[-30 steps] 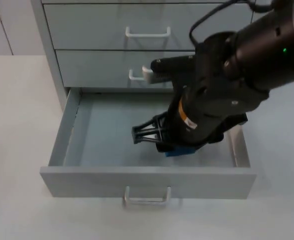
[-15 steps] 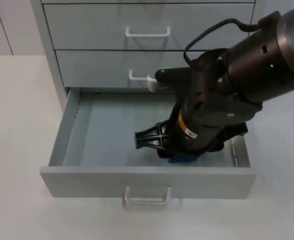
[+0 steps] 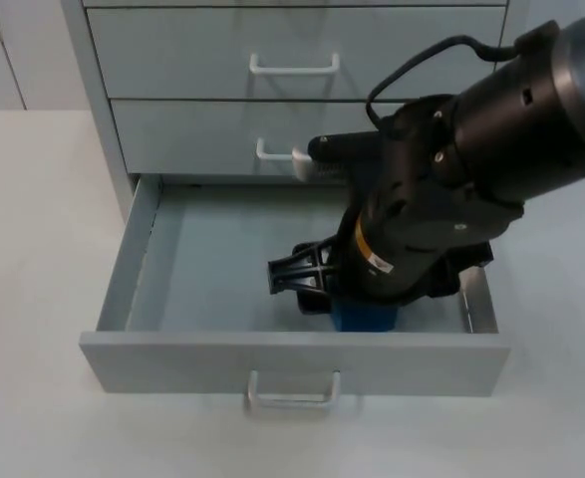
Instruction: Open the drawer with the left hand, place the block into the drawer with the right hand, then close the drawer with the left hand.
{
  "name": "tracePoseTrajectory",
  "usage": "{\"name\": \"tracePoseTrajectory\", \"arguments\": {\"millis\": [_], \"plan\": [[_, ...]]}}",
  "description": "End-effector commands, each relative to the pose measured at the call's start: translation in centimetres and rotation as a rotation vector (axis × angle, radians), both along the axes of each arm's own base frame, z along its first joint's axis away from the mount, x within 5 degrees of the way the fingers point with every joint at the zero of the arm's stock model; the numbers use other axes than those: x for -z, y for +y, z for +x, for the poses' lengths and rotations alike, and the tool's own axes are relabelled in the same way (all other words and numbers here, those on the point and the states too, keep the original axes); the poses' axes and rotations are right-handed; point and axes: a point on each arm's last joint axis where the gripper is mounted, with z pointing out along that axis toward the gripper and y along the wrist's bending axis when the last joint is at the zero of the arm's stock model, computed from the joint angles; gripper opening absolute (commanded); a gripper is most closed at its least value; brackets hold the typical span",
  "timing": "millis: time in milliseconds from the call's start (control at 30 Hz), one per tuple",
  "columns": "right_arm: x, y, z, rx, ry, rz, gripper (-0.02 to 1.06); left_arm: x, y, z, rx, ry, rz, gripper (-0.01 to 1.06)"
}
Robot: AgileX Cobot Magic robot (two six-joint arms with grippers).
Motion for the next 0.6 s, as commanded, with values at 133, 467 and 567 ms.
{"name": "tracePoseTrajectory", "arguments": {"millis": [133,467,567], "plan": [[-5.3,-0.1,-0.4,-0.026,-0.072,0.059,0.74,-0.1,0.0,0.0,-0.010,-0.017,-0.016,1.05],[-11.6,-2.2,-3.5,-0.064,-0.031,-0.083,0.74,-0.1,0.0,0.0,-0.010,-0.022,-0.016,1.05],[-12.1,-2.3,-4.1,-0.112,0.005,-0.090,0.74,-0.1,0.0,0.0,-0.010,-0.022,-0.016,1.05]]}}
